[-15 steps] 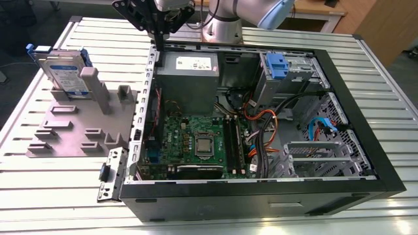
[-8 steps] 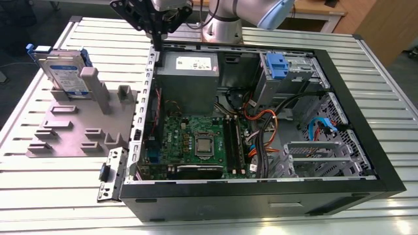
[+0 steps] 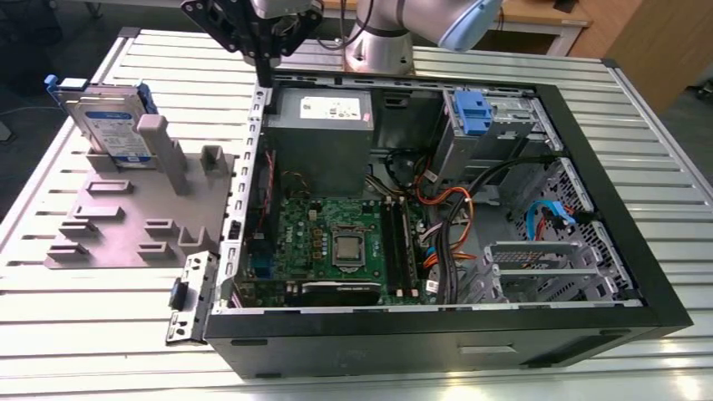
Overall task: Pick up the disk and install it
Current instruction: 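Reach for the disk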
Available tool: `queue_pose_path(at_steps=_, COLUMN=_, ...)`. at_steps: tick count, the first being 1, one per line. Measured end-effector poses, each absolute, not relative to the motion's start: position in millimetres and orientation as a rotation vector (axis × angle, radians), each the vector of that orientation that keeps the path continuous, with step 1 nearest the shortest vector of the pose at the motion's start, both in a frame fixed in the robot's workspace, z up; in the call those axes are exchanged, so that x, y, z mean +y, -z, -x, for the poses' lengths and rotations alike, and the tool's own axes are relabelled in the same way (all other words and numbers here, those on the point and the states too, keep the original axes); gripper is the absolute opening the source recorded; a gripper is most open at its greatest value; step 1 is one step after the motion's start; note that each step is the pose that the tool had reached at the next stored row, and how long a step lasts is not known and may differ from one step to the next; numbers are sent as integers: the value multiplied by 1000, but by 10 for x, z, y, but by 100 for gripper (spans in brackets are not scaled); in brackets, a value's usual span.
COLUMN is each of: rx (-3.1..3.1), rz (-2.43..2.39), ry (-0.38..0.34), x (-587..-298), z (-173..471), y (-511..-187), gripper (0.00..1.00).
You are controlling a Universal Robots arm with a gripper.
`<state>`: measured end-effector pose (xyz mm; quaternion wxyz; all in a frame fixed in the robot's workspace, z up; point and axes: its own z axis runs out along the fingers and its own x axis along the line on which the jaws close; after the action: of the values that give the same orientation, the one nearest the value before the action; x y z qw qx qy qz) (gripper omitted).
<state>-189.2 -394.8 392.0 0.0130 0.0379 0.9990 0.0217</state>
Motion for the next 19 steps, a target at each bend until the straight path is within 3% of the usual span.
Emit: queue_pose_path(at_steps=19, rx=3112, rz=-118, ry=-68, x=-3920, z=1965, y=-3920, gripper=11)
